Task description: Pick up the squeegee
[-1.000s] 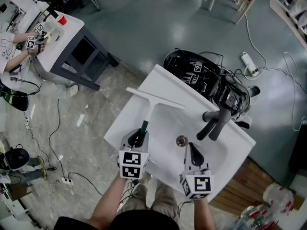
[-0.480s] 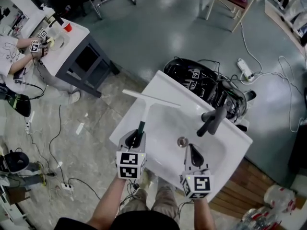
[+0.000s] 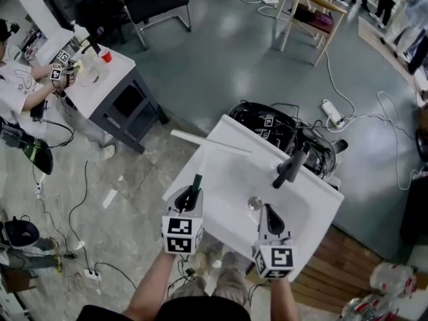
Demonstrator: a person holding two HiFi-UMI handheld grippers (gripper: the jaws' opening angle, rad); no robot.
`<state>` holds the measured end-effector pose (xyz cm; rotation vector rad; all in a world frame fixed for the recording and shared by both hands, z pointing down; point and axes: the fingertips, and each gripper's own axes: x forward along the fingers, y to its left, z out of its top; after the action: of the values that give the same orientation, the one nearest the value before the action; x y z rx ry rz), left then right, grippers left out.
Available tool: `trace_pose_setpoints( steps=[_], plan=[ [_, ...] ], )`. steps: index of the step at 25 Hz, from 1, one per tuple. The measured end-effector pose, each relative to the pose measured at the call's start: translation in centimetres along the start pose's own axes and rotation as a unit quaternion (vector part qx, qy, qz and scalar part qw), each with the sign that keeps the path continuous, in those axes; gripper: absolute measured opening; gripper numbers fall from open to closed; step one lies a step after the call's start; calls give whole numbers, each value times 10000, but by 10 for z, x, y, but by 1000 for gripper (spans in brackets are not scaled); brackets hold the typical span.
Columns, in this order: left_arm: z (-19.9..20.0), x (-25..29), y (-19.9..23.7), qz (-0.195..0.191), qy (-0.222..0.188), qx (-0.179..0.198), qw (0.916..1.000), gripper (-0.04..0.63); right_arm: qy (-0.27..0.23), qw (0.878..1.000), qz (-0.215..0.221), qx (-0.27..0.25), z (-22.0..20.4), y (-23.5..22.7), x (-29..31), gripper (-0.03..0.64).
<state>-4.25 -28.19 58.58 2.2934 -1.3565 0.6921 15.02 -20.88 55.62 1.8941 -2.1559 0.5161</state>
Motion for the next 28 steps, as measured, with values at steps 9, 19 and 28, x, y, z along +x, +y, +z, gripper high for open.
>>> trace_pose_setpoints(
  steps=[9,19,28],
  plan=[
    [33,-61,-3,-49,-532,198,9984,91,-442,9986,-260,-107,35,15,-43,-2],
    [48,-142,-16,-164,-1027,343,9940,92,-883,9944,-500,-306,67,38,-108,-2],
    [40,-205,-29,-293,-1356,504,9890,92,-1166,9901,-654,-431,72,60,-164,-2]
  ],
)
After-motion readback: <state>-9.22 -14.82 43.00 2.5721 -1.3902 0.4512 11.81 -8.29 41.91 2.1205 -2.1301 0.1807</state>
